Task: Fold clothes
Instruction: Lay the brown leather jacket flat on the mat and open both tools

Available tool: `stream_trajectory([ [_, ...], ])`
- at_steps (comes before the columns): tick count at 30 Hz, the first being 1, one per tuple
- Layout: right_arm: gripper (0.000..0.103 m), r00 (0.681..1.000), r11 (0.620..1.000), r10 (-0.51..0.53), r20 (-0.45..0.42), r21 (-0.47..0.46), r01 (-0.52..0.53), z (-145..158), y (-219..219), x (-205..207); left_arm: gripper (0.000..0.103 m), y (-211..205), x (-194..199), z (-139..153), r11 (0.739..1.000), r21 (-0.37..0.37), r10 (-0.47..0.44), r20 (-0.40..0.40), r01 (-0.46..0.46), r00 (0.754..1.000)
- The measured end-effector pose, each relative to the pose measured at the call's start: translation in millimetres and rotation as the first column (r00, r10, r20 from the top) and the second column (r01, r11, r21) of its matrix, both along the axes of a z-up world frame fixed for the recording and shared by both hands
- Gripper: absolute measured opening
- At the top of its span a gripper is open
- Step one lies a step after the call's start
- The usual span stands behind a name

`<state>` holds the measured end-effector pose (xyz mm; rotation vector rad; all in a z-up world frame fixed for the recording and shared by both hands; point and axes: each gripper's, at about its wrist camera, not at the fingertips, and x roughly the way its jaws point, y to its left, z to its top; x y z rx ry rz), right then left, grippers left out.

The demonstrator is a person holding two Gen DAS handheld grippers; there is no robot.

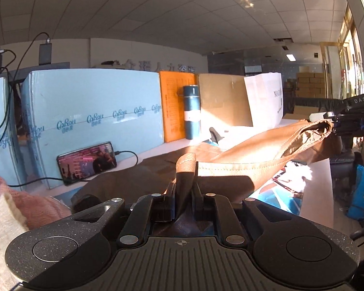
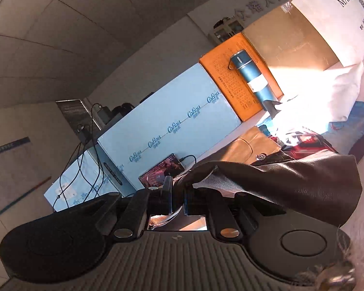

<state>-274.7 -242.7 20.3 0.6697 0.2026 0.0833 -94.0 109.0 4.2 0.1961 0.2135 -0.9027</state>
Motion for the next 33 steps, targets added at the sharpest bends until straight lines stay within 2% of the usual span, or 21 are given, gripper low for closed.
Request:
stream_trajectory([
  [1, 0.008, 1.000, 1.000, 0.002, -0.018, 0.009, -0.001, -5.3, 0.1, -7.3, 0.037, 1.7, -3.2, 0.2, 1.000, -0.001, 0.013, 0.007, -0.013, 1.000],
  [3, 0.008, 0.998, 0.999, 0.016, -0.052, 0.034, -0.015, -18.9, 0.7, -20.3, 0.081, 7.6, -9.7, 2.1, 0.999, -0.027, 0.037, 0.020, -0.037, 0.999],
  [4, 0.008, 0.997, 0.999, 0.024, -0.069, 0.041, -0.021, -25.5, 0.9, -24.1, 0.087, 12.6, -12.6, 4.7, 0.998, -0.059, 0.026, 0.015, -0.025, 1.000],
  [6, 0.008, 0.994, 0.998, 0.039, -0.105, 0.048, -0.034, -38.3, 0.9, -28.6, 0.089, 20.5, -16.9, 11.0, 0.992, -0.122, 0.013, 0.004, -0.012, 1.000],
  [8, 0.010, 0.988, 0.996, 0.068, -0.137, 0.060, -0.060, -50.4, 0.2, -31.7, 0.096, 21.6, -18.9, 15.6, 0.986, -0.157, 0.065, 0.005, -0.063, 0.998],
  [10, 0.016, 0.982, 0.995, 0.089, -0.166, 0.064, -0.080, -61.2, 0.1, -31.9, 0.098, 13.6, -16.7, 16.3, 0.980, -0.135, 0.148, -0.003, -0.147, 0.989],
  [12, 0.030, 0.977, 0.995, 0.090, -0.194, 0.060, -0.080, -70.5, -0.4, -33.4, 0.098, -4.3, -14.3, 9.8, 0.982, -0.016, 0.186, 0.028, -0.186, 0.982],
  [13, 0.046, 0.976, 0.995, 0.082, -0.201, 0.067, -0.070, -74.1, -2.4, -35.0, 0.098, -13.1, -14.1, 5.1, 0.980, 0.052, 0.190, 0.050, -0.193, 0.980],
  [15, 0.050, 0.980, 0.992, 0.078, -0.184, 0.111, -0.058, -79.3, -12.2, -41.4, 0.098, -27.0, -14.2, -4.9, 0.966, 0.176, 0.177, 0.085, -0.190, 0.981],
  [17, 0.071, 0.981, 0.995, 0.019, -0.192, 0.105, 0.001, -79.3, -23.1, -48.8, 0.098, -34.1, -13.4, -13.2, 0.951, 0.253, 0.159, 0.092, -0.178, 0.983],
  [20, 0.072, 0.972, 0.991, -0.092, -0.214, 0.076, 0.111, -77.8, -41.4, -60.2, 0.098, -39.5, -9.4, -21.2, 0.927, 0.332, 0.156, 0.073, -0.172, 0.985],
  [22, 0.072, 0.958, 0.979, -0.171, -0.230, 0.066, 0.191, -77.5, -55.3, -67.6, 0.098, -43.9, -8.6, -27.9, 0.903, 0.396, 0.153, 0.068, -0.167, 0.986],
  [25, 0.075, 0.927, 0.954, -0.270, -0.260, 0.058, 0.294, -80.4, -73.4, -74.5, 0.099, -45.3, -10.0, -30.3, 0.894, 0.415, 0.149, 0.079, -0.168, 0.986],
  [28, 0.075, 0.902, 0.935, -0.333, -0.276, 0.027, 0.354, -81.3, -83.8, -76.1, 0.099, -44.6, -9.8, -27.1, 0.894, 0.414, 0.145, 0.086, -0.168, 0.986],
  [31, 0.081, 0.881, 0.917, -0.392, -0.264, -0.036, 0.398, -74.4, -89.5, -74.6, 0.099, -41.1, -10.4, -17.7, 0.903, 0.382, 0.162, 0.119, -0.196, 0.980],
  [33, 0.086, 0.878, 0.908, -0.417, -0.236, -0.070, 0.412, -67.2, -93.4, -72.0, 0.099, -38.8, -8.9, -7.2, 0.909, 0.330, 0.210, 0.169, -0.256, 0.963],
])
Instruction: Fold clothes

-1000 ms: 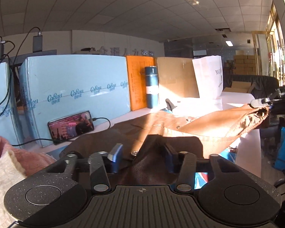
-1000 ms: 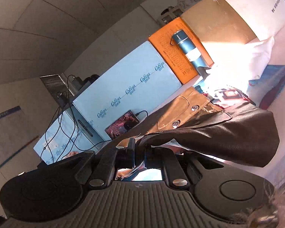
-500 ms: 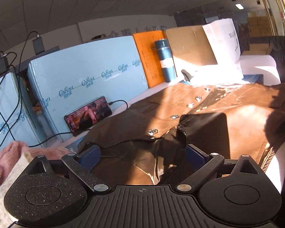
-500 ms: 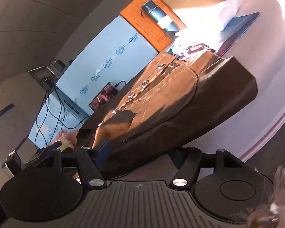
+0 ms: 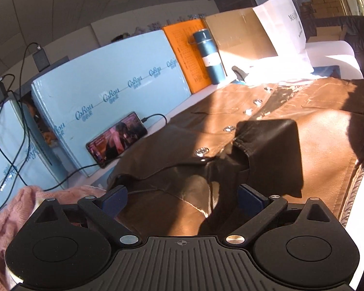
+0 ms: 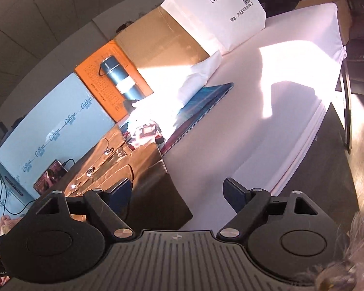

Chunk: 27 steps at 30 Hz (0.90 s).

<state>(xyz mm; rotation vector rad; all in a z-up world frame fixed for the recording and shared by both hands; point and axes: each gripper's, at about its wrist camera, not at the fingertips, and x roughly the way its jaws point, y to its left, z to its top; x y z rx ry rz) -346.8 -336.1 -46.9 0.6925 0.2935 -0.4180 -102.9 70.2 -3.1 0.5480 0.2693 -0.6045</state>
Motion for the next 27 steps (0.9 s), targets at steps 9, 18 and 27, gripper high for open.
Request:
stream_trajectory([
  [9, 0.096, 0.993, 0.995, 0.079, 0.093, -0.072, -0.072, 28.8, -4.9, 38.5, 0.101, 12.6, 45.8, 50.3, 0.838, -0.486, 0.270, -0.026, -0.248, 0.963],
  [18, 0.099, 0.981, 0.974, 0.173, 0.093, -0.162, -0.156, 60.6, 12.8, 83.4, 0.102, 2.6, 137.7, 32.6, 0.534, -0.795, -0.146, -0.420, -0.286, 0.896],
  [27, 0.102, 0.984, 0.984, 0.177, -0.002, -0.019, -0.177, 64.9, -16.4, 166.7, 0.102, 16.6, 184.1, -29.3, 0.534, -0.604, -0.060, -0.725, -0.591, 0.687],
])
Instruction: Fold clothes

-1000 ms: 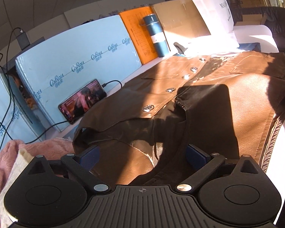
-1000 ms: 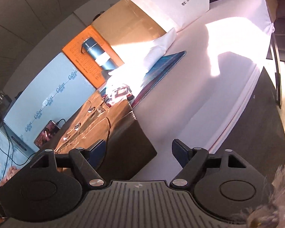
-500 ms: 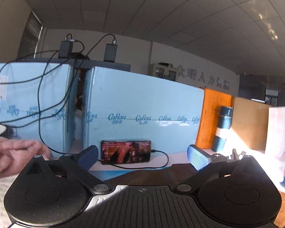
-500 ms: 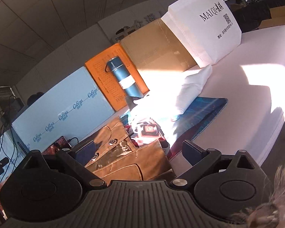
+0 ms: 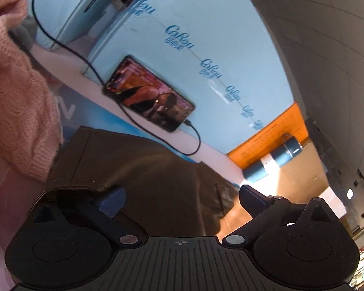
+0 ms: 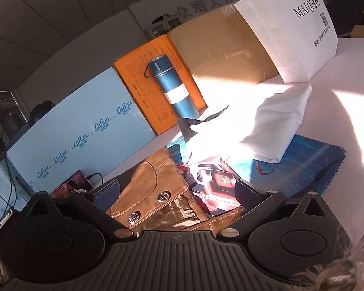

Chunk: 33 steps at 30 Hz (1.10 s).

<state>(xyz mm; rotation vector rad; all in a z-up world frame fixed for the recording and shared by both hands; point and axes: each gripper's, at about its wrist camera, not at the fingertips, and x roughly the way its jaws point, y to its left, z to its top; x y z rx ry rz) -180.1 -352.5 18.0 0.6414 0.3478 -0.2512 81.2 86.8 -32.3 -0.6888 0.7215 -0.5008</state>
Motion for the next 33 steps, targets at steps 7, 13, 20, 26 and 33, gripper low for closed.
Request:
stream_trajectory([
  [7, 0.097, 0.983, 0.995, 0.060, -0.176, 0.090, -0.045, -28.3, -19.9, 100.2, 0.102, -10.4, -4.0, 1.4, 0.990, 0.121, -0.079, 0.021, 0.076, 0.997],
  [13, 0.037, 0.954, 0.989, 0.065, -0.294, -0.108, -0.101, -42.9, -2.2, 140.7, 0.102, -24.0, -24.3, 20.2, 0.959, 0.249, -0.170, 0.135, 0.133, 0.976],
  [20, 0.058, 0.933, 0.971, 0.077, -0.351, -0.187, -0.150, -34.6, 13.7, 117.5, 0.102, -15.1, -30.5, 28.6, 0.967, 0.207, -0.181, 0.168, 0.145, 0.969],
  [26, 0.079, 0.973, 0.988, 0.032, -0.229, -0.141, -0.066, -16.7, 1.6, 46.6, 0.102, -25.4, -46.1, 35.2, 0.945, 0.125, -0.322, 0.205, 0.302, 0.924],
  [33, 0.080, 0.972, 0.999, 0.003, -0.234, -0.031, -0.010, -36.2, -24.2, -22.7, 0.102, -61.7, -96.5, 34.9, 0.860, 0.276, -0.482, 0.164, 0.429, 0.861],
])
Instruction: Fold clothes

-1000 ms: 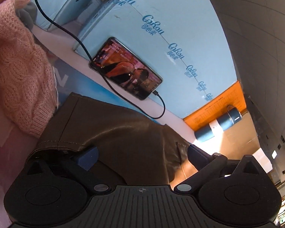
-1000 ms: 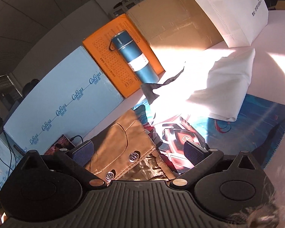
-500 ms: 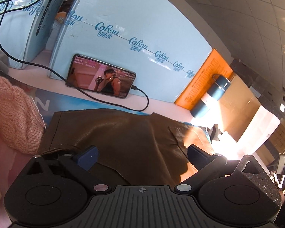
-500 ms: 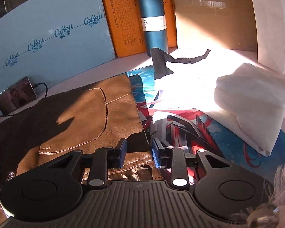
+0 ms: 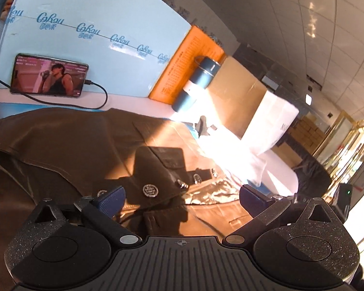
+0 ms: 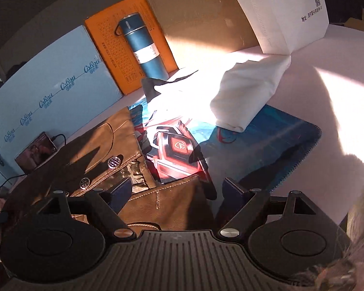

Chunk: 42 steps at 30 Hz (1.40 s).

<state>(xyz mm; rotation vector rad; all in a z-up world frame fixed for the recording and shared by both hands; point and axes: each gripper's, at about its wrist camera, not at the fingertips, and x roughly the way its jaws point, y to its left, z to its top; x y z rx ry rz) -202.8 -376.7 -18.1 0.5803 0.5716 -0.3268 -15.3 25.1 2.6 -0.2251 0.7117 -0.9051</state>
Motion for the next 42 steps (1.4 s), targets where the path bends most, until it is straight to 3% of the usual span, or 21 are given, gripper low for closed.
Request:
stream_trajectory([
  [3, 0.081, 0.998, 0.998, 0.047, 0.044, 0.040, -0.049, -5.7, -1.1, -9.7, 0.102, -10.2, -18.5, -6.7, 0.994, 0.105, -0.036, 0.013, 0.034, 0.999],
  [7, 0.078, 0.996, 0.995, 0.090, 0.026, -0.048, -0.089, -7.8, 12.2, -5.7, 0.101, -20.3, -31.2, -20.5, 0.972, 0.227, -0.062, 0.030, 0.054, 0.998],
  [10, 0.069, 0.992, 0.982, 0.128, 0.008, -0.144, -0.126, -11.1, 27.6, -4.8, 0.101, -25.9, -36.2, -23.2, 0.965, 0.256, -0.076, 0.077, 0.054, 0.994],
  [13, 0.050, 0.993, 0.970, 0.122, -0.001, -0.214, -0.119, -14.4, 34.8, -6.5, 0.096, -31.1, -31.4, -23.9, 0.973, 0.204, -0.122, 0.053, 0.109, 0.991],
  [14, 0.043, 0.993, 0.969, 0.116, 0.003, -0.219, -0.112, -15.5, 34.1, -8.1, 0.082, -33.8, -33.0, -24.0, 0.970, 0.218, -0.123, 0.076, 0.104, 0.990],
  [15, 0.039, 0.994, 0.969, 0.110, 0.007, -0.225, -0.106, -16.5, 33.4, -9.7, 0.060, -36.7, -35.4, -23.9, 0.966, 0.244, -0.116, 0.108, 0.086, 0.987],
  [17, 0.025, 0.995, 0.968, 0.099, 0.020, -0.233, -0.092, -18.0, 31.4, -14.3, 0.030, -35.1, -38.1, -24.8, 0.965, 0.251, -0.111, 0.133, 0.075, 0.985],
  [18, 0.022, 0.995, 0.968, 0.094, 0.026, -0.236, -0.085, -18.7, 30.4, -16.7, 0.019, -32.5, -39.3, -25.6, 0.967, 0.242, -0.108, 0.130, 0.075, 0.986],
  [21, 0.013, 0.993, 0.964, 0.106, 0.058, -0.252, -0.088, -15.8, 32.4, -21.0, 0.005, -21.1, -52.2, -24.6, 0.975, 0.216, -0.083, 0.174, 0.044, 0.981],
  [23, 0.008, 0.988, 0.960, 0.126, 0.090, -0.261, -0.098, -10.0, 35.3, -17.5, 0.005, -10.3, -66.5, -18.4, 0.982, 0.188, -0.042, 0.231, -0.002, 0.972],
  [28, 0.007, 0.971, 0.949, 0.183, 0.157, -0.288, -0.132, 3.8, 44.0, -0.9, 0.005, 11.2, -86.2, -1.3, 0.982, 0.141, 0.070, 0.334, -0.123, 0.940],
  [31, 0.007, 0.965, 0.939, 0.218, 0.143, -0.302, -0.167, 7.2, 50.1, 24.7, 0.006, 11.4, -78.0, -4.4, 0.968, 0.164, 0.130, 0.315, -0.189, 0.940],
  [34, 0.007, 0.974, 0.925, 0.220, 0.061, -0.329, -0.188, 3.0, 54.0, 46.5, 0.018, 5.3, -72.3, -12.3, 0.947, 0.228, 0.156, 0.295, -0.228, 0.943],
  [35, 0.007, 0.976, 0.919, 0.217, 0.031, -0.343, -0.194, 0.7, 55.5, 51.3, 0.037, 4.1, -71.8, -13.6, 0.940, 0.245, 0.163, 0.294, -0.239, 0.942],
  [36, 0.007, 0.977, 0.914, 0.214, 0.011, -0.355, -0.196, -1.2, 56.4, 53.1, 0.068, 4.1, -71.6, -13.7, 0.934, 0.256, 0.173, 0.293, -0.251, 0.940],
  [38, 0.008, 0.979, 0.905, 0.205, -0.018, -0.377, -0.196, -4.4, 57.0, 52.3, 0.092, 7.3, -72.9, -11.2, 0.933, 0.234, 0.197, 0.304, -0.273, 0.932],
  [40, 0.010, 0.983, 0.907, 0.179, -0.027, -0.384, -0.176, -4.6, 56.5, 50.7, 0.092, 6.4, -71.4, -7.3, 0.930, 0.240, 0.198, 0.312, -0.278, 0.929],
  [42, 0.024, 0.989, 0.907, 0.148, -0.030, -0.395, -0.147, -2.3, 56.8, 47.4, 0.093, 4.4, -69.6, -8.6, 0.920, 0.272, 0.191, 0.320, -0.283, 0.928],
])
